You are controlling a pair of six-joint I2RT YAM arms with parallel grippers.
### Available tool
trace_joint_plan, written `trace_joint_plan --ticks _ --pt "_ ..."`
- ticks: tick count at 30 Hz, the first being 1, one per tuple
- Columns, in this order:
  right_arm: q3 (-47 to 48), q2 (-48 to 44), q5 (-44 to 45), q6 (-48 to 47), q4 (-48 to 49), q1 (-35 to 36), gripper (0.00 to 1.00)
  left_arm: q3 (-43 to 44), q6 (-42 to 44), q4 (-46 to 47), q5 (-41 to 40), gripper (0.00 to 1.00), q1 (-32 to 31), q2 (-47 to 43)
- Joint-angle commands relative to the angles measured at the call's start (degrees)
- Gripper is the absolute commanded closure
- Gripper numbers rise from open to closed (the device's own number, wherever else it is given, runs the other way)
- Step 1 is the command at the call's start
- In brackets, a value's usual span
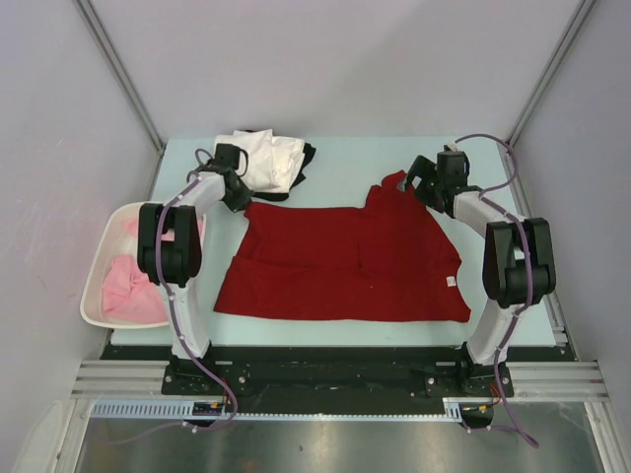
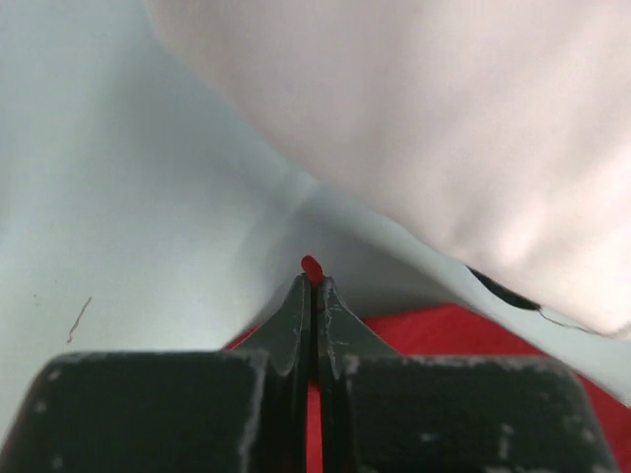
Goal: Fold and stack the t-shirts
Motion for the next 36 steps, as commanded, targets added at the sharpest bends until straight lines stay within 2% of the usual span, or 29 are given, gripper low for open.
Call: trace_joint_plan --ticks 1,4,11,15,23,33,36 --pt "7.9 7.0 -4.6 -0.9 2.8 -2.6 0.0 2.4 2.2 -1.9 1.4 0.97 0.8 -5.7" --pt "15.1 12.7 -5.3 -2.2 0.0 -2.7 0.0 3.3 3.1 -3.2 2.9 0.92 1.5 -5.5" --pt "30.3 24.5 -6.5 -3.5 -5.8 -2.7 0.02 3.3 4.8 -3.7 3.5 0.89 2.4 -6.1" --pt "35.0 28.4 -5.9 -4.0 -7.1 -2.7 0.03 3.2 5.3 -4.0 4.2 0.88 3.2 -6.0" --pt "42.2 34.7 -5.6 -5.6 -11.7 -2.5 0.08 2.5 5.8 -4.0 5.2 0.86 3.8 -6.1" --pt "43.4 38.2 -7.2 -6.9 -13.7 -1.6 0.28 1.8 6.0 -4.0 5.7 0.85 4.3 -6.0" --pt "43.4 38.8 -6.4 -7.5 -14.5 -0.9 0.31 1.6 6.0 -3.9 5.9 0.85 4.4 -6.0"
